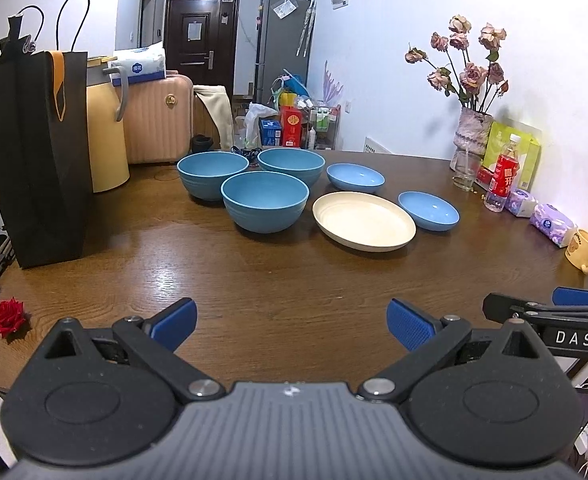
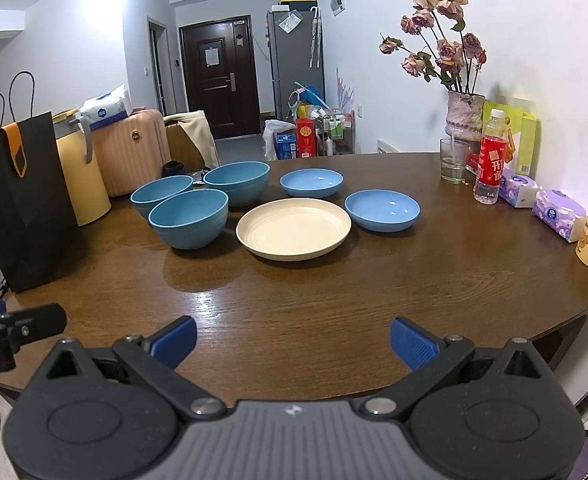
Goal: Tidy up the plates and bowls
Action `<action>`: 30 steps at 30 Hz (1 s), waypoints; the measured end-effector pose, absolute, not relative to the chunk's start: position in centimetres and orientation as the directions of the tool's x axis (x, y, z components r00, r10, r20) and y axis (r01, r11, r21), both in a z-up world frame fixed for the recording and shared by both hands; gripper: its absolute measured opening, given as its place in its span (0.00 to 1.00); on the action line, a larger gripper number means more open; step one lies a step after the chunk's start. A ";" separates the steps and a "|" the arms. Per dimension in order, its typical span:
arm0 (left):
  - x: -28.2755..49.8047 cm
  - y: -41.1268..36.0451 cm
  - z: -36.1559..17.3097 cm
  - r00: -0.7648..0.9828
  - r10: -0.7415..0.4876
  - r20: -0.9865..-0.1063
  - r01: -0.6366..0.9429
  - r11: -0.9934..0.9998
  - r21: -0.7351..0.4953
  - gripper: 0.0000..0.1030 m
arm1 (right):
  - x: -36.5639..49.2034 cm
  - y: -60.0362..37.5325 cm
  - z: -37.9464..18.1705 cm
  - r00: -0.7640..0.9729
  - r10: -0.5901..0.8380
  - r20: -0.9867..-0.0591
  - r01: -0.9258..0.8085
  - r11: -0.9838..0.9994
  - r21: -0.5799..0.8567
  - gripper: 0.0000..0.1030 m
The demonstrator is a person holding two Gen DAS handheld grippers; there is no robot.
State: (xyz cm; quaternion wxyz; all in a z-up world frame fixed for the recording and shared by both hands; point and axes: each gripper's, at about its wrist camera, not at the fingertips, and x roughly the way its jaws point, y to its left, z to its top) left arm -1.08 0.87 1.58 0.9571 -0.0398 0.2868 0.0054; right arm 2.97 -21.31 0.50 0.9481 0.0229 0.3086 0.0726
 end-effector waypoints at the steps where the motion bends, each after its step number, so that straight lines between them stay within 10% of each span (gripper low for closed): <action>1: -1.1 0.9 1.6 0.835 -0.012 -0.550 -0.034 0.997 -0.072 1.00 | 2.9 -21.5 0.2 0.800 0.153 -0.580 -0.124 0.988 0.089 1.00; 30: -1.1 1.0 1.8 0.837 -0.014 -0.547 -0.033 0.997 -0.075 1.00 | 2.9 -21.0 0.2 0.804 0.155 -0.574 -0.128 0.988 0.088 1.00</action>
